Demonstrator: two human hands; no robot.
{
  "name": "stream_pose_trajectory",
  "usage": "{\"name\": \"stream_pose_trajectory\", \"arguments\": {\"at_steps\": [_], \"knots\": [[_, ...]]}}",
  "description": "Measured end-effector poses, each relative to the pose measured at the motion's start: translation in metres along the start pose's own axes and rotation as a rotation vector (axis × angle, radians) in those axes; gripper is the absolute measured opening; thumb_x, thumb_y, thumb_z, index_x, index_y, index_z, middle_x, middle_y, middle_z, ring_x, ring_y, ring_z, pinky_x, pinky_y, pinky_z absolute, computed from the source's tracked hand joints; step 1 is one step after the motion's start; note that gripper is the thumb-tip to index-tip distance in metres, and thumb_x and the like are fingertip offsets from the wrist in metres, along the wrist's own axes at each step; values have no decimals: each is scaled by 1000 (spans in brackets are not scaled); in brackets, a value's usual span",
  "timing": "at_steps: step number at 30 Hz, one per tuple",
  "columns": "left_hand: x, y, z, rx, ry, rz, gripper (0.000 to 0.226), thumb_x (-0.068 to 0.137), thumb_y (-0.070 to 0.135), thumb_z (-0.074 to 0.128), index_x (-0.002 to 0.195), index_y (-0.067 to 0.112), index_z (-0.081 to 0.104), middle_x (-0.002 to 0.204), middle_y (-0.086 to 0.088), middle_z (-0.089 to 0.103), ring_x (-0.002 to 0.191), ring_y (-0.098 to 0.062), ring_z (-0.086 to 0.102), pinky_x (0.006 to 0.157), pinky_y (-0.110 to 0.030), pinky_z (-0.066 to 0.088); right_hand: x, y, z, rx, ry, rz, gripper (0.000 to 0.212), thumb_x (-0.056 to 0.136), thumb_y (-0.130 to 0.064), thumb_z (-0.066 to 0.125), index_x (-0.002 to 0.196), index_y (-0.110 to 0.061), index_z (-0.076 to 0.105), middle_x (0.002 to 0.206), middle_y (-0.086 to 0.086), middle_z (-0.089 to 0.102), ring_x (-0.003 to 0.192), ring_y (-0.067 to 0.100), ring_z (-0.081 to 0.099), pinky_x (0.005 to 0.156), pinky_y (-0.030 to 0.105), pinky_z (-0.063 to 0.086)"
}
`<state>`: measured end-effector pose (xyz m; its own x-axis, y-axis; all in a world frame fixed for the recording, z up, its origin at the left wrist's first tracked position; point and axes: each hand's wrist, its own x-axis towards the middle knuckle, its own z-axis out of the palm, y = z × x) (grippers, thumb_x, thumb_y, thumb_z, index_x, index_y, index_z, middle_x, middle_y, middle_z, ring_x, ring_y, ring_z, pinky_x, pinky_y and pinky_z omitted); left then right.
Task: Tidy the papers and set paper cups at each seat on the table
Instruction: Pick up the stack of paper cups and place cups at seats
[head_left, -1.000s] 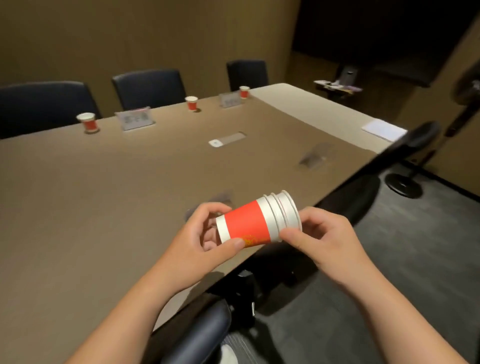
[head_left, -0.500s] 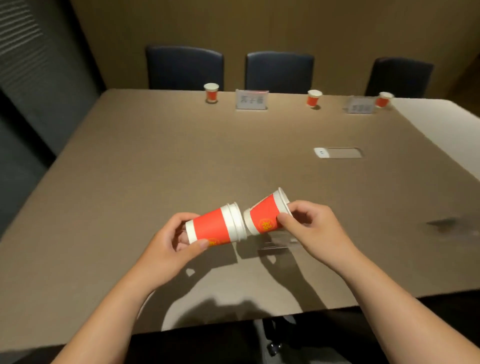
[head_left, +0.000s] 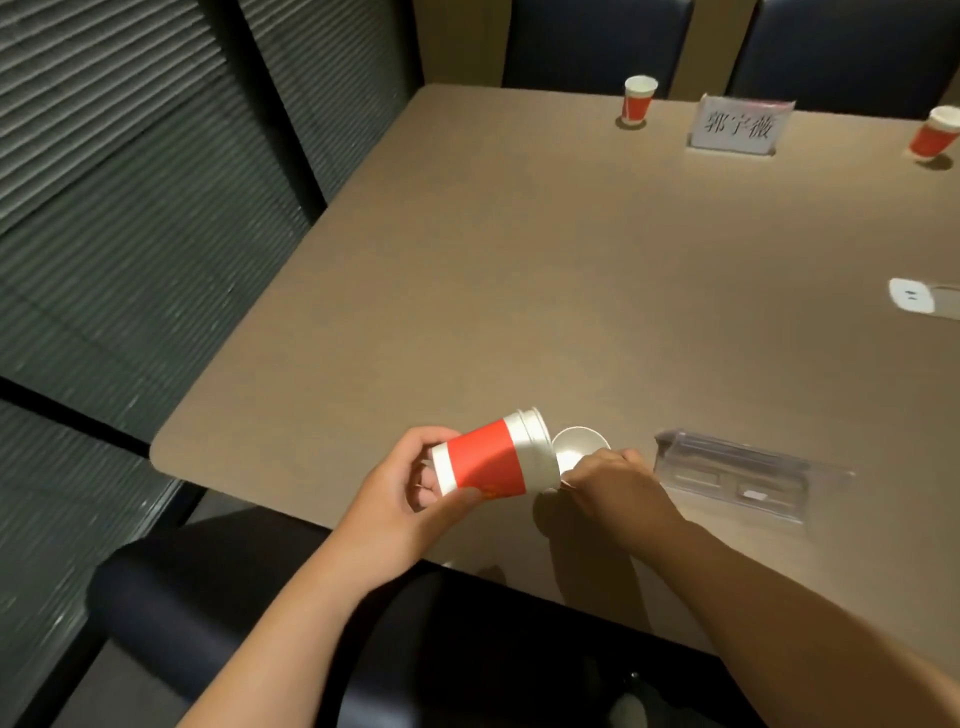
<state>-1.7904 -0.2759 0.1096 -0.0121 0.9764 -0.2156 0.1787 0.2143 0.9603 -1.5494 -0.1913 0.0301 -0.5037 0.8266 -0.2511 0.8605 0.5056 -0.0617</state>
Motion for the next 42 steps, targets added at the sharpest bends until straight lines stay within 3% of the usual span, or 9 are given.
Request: {"name": "stream_pose_trajectory", "arguments": {"at_steps": [3, 7, 11, 15, 19, 25, 30, 37, 42], "knots": [[1, -1, 6, 14, 1, 9, 49, 70, 36, 78, 115, 32, 60, 106, -16, 64, 94, -44, 62, 81, -51, 55, -8, 6, 0, 147, 144, -28, 14, 84, -28, 60, 93, -25, 70, 94, -1, 72, 96, 24, 65, 84, 36, 45], [13, 6, 31, 26, -42, 59, 49, 69, 36, 76, 115, 32, 60, 108, -13, 64, 95, -37, 64, 74, -33, 58, -42, 20, -34, 571, 428, 82, 24, 92, -18, 53, 107, -19, 73, 108, -2, 73, 101, 17, 65, 91, 34, 47], [25, 25, 84, 14, -133, 121, 49, 68, 35, 77, 114, 31, 60, 106, -9, 66, 93, -36, 63, 69, -27, 54, -104, 42, -83, 1222, 362, 234, 27, 99, -14, 50, 109, -27, 72, 107, -6, 74, 100, 8, 67, 91, 29, 53], [26, 49, 161, 27, -270, 168, 48, 67, 36, 77, 112, 33, 61, 106, -10, 66, 93, -37, 64, 70, -33, 57, -171, 78, -94, 1328, 398, 193, 31, 92, -11, 57, 104, -38, 69, 96, -4, 77, 85, 8, 70, 77, 25, 55], [3, 71, 262, 57, -386, 224, 49, 68, 38, 76, 114, 34, 59, 110, 2, 67, 98, -31, 65, 84, -47, 55, -260, 139, -88, 1310, 514, 303, 38, 91, 8, 58, 91, -29, 69, 71, -25, 72, 67, -10, 63, 66, 7, 44], [-56, 88, 398, 60, -458, 233, 45, 74, 24, 76, 116, 27, 59, 105, 6, 67, 93, -22, 67, 83, -45, 56, -393, 223, -69, 1288, 644, 406, 18, 81, -5, 76, 76, -22, 70, 65, -8, 71, 59, 0, 63, 58, 14, 45], [-85, 94, 462, 71, -421, 210, 54, 66, 39, 78, 115, 26, 59, 105, 5, 68, 89, -22, 66, 84, -46, 55, -463, 280, -60, 1186, 766, 497, 11, 79, -13, 78, 75, -17, 70, 72, 1, 72, 65, 6, 62, 63, 22, 47], [-61, 100, 492, 110, -394, 161, 42, 79, 16, 79, 111, 35, 59, 103, 15, 67, 93, -15, 66, 83, -33, 54, -466, 340, -42, 711, 797, 586, 5, 84, -21, 69, 80, -18, 70, 72, -2, 68, 66, 9, 56, 63, 24, 44], [-26, 95, 516, 92, -373, 149, 47, 81, 5, 78, 114, 33, 57, 112, 5, 66, 97, -10, 67, 75, -21, 55, -423, 380, -17, 117, 543, 487, 5, 77, -21, 66, 73, -21, 70, 69, -1, 69, 72, 25, 65, 67, 37, 47]]}}
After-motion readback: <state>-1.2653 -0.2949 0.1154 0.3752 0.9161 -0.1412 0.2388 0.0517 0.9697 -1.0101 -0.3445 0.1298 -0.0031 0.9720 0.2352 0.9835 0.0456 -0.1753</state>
